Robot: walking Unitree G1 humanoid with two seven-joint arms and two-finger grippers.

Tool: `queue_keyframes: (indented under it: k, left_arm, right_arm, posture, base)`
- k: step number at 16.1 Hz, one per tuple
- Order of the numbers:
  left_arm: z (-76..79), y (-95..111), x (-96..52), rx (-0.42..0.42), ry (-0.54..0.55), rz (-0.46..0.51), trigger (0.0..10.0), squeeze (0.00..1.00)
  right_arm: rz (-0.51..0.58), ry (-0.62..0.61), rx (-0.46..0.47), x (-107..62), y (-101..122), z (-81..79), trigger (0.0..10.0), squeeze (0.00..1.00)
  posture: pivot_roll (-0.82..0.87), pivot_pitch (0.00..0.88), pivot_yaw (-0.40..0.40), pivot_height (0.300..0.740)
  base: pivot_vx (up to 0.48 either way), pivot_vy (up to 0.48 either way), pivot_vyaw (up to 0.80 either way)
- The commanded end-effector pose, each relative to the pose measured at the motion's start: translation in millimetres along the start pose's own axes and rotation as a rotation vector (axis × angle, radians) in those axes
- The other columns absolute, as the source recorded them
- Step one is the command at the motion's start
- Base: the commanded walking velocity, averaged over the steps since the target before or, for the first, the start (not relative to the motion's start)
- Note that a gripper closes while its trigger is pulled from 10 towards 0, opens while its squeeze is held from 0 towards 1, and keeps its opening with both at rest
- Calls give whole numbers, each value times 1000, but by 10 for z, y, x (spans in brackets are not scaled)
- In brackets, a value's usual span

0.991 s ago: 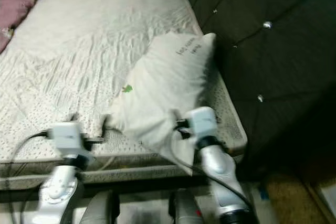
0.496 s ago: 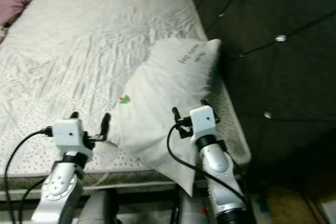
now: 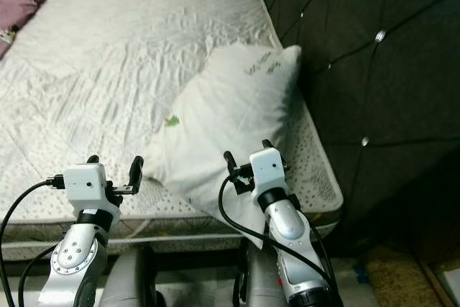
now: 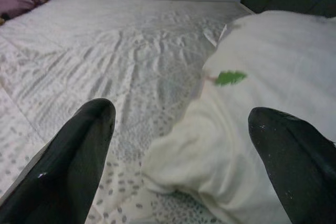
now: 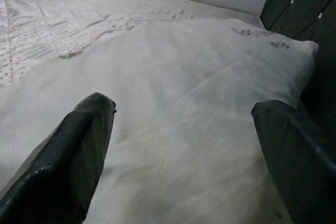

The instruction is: Clean up the room

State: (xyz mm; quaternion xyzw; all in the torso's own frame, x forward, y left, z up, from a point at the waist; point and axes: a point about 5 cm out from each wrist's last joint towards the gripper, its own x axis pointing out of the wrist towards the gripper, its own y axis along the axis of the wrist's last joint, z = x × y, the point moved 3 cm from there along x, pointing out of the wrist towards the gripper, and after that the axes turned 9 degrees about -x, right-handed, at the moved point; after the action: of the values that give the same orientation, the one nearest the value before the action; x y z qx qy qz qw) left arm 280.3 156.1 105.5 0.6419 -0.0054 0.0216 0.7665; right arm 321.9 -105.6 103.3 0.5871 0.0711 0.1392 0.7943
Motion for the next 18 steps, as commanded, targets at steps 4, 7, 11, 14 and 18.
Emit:
queue_keyframes:
  k: [4, 7, 11, 14, 18]
  left_arm:
    - [-18, -35, -4, -1, 11, -18, 10000, 0]
    - [-19, -36, 3, -1, 11, -19, 10000, 0]
    - [-17, -43, 13, 4, 13, -24, 10000, 0]
    - [-22, -56, 3, 4, 15, -29, 10000, 0]
    - [-36, -47, -15, 7, 15, -29, 10000, 0]
  right_arm:
    - [6, -13, 2, 28, 19, 11, 10000, 0]
    - [5, -9, 3, 44, 24, 23, 10000, 0]
    - [-4, 4, -3, 75, 19, 11, 10000, 0]
    - [-18, -36, 19, 165, 48, 61, 10000, 0]
    - [-25, -121, -10, 245, 82, 219, 10000, 0]
  posture:
    - [26, 136, -31, 512]
    - [24, 131, -28, 512]
    - [24, 130, -29, 512]
    - [38, 122, -31, 512]
    - [49, 119, -28, 512]
  base:
    - [0, 0, 0]
    - [0, 0, 0]
    - [0, 0, 0]
    - [0, 0, 0]
    - [0, 0, 0]
